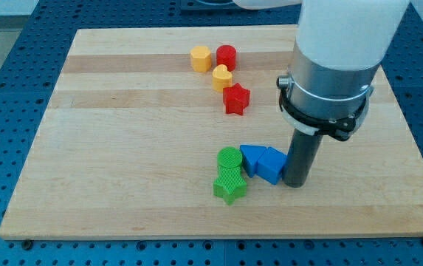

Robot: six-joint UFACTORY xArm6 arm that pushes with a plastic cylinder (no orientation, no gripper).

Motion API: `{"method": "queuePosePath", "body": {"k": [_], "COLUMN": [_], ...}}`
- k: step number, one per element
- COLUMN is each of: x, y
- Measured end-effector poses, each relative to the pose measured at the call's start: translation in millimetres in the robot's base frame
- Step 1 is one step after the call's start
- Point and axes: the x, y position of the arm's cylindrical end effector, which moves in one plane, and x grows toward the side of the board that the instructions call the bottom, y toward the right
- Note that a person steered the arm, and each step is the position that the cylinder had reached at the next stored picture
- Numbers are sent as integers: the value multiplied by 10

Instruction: Push the red star towards the left

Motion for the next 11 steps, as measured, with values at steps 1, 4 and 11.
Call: {"method": "queuePosePath", "body": {"k": [1, 4, 11], "x": [0, 60, -1853], "y": [0, 0, -1061]}}
